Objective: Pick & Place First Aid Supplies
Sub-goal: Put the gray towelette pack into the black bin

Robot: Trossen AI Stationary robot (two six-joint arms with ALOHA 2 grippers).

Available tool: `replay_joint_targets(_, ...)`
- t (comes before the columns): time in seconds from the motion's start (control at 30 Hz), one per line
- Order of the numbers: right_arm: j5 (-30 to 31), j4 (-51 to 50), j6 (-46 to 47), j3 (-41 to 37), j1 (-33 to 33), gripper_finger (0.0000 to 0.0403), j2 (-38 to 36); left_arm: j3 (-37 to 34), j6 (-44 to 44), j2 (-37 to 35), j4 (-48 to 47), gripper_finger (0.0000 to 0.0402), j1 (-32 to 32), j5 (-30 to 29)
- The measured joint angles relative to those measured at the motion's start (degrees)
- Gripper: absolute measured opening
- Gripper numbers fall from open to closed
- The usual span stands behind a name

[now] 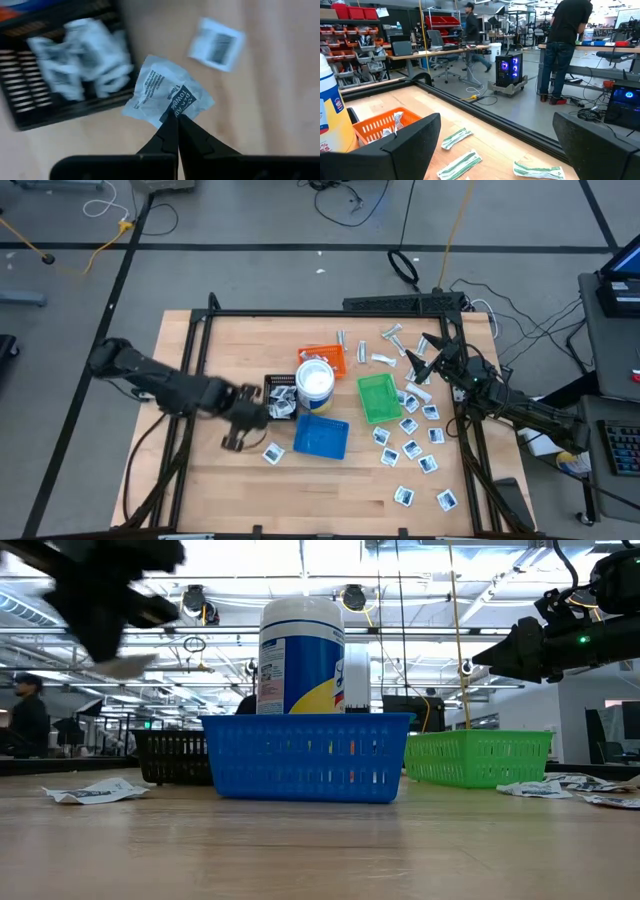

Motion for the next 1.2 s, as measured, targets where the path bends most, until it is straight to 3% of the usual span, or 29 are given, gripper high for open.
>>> replay_joint_targets(0.27,0.0,0.0,0.0,0.0,0.0,0.038,0.0,0.0,13.1,0.0,2.1,0.0,16.9,0.9)
replay_joint_targets(0.47,0.0,0.0,0.0,0.0,0.0,0.038,0.0,0.0,17.0,0.4,5.5,0.0,23.9,4.5)
replay_joint_targets(0.63,0.0,0.0,0.0,0.0,0.0,0.038,0.0,-0.9,16.5,2.4,10.5,0.0,24.6,6.6)
replay_joint_targets(0.87,0.0,0.0,0.0,0.0,0.0,0.038,0.0,-9.3,9.1,2.4,26.0,0.0,23.1,4.2)
replay_joint_targets(1.03,0.0,0.0,0.0,0.0,0.0,0.038,0.0,-15.3,8.8,2.4,36.9,0.0001,21.6,4.6)
replay_joint_targets(1.2,0.0,0.0,0.0,0.0,0.0,0.038,0.0,-16.1,5.7,2.4,38.8,0.0013,20.5,4.1)
